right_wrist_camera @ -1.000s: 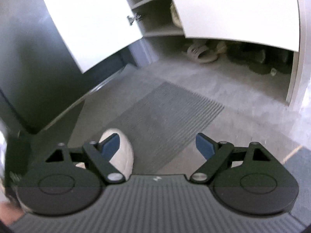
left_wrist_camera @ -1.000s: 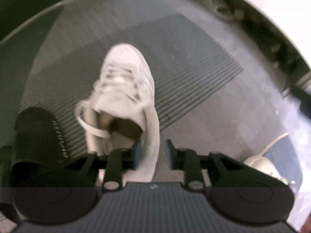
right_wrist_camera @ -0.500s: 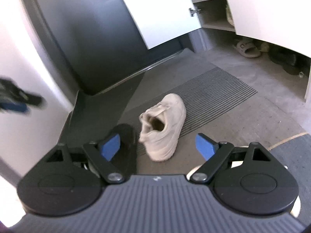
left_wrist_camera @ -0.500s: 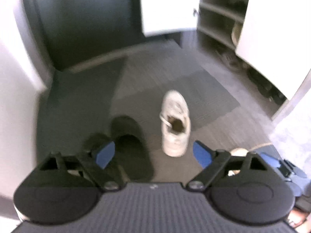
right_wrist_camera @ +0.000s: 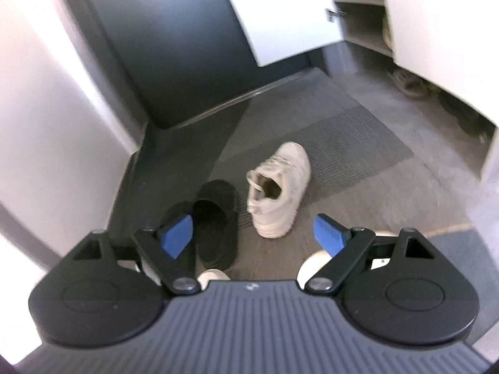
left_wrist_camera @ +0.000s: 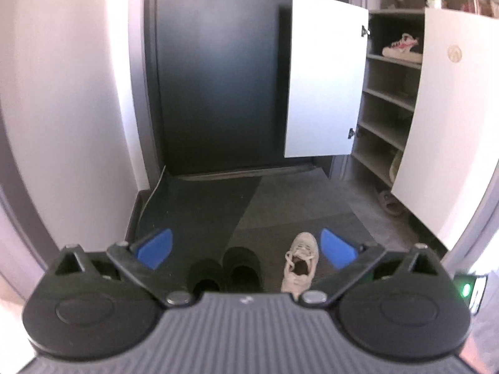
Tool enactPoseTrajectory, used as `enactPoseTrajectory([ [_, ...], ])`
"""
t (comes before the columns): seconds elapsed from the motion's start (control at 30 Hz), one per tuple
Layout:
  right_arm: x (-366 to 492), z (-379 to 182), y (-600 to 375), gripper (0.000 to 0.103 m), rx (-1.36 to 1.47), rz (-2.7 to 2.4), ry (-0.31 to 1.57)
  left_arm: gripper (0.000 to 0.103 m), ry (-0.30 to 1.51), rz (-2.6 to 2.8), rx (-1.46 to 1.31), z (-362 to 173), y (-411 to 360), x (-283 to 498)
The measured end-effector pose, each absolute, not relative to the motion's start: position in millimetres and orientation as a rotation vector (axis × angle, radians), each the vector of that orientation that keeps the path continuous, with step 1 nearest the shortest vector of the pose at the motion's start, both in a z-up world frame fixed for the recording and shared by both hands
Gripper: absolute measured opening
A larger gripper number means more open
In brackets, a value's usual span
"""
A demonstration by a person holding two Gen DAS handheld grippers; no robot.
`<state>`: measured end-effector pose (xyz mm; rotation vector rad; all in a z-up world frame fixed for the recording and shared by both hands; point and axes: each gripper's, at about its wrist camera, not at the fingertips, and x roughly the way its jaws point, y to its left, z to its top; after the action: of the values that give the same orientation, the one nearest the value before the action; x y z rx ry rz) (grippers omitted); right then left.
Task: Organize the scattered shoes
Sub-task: 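Lower the white sneaker onto the mat and open the left gripper, then grasp the other white sneaker's heel collar with the right gripper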
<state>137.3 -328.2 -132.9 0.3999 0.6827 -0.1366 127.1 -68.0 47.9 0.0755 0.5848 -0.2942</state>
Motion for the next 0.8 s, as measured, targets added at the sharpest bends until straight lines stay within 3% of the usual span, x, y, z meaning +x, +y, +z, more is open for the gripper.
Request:
enactPoseTrajectory([
  [0.07, 142.2, -105.9, -322.5, 0.089, 0.339, -0.108, 0.689, 0.103, 0.603, -0.288, 0.064, 46.4, -68.3, 124.6],
  [0.1, 146.3, -87.8, -317.2, 0.103, 0.297, -0.091, 0.697, 0.103, 0.612, -0.291, 0.049, 47.1, -68.2, 123.8],
  [0.33, 223.8, -12.4, -297.8, 0.103, 0.279, -0.045, 0.752, 0.103, 0.560, -0.271, 0.057, 45.8, -63.3, 130.5],
  [0.43, 256.4, -19.9, -288.9, 0.103, 0.268, -0.067, 0.709, 0.103, 0.581, -0.245, 0.037, 41.4, -55.6, 131.6],
  [0.6, 303.5, -80.1, -286.8, 0.103, 0.354, -0.103, 0.675, 0.103, 0.531, -0.141, 0.139, 23.3, -43.2, 124.2],
  [0.8, 339.0, -234.9, -293.3, 0.103, 0.356, -0.147, 0.768, 0.103, 0.679, -0.069, 0.045, -1.2, -12.8, 141.6],
])
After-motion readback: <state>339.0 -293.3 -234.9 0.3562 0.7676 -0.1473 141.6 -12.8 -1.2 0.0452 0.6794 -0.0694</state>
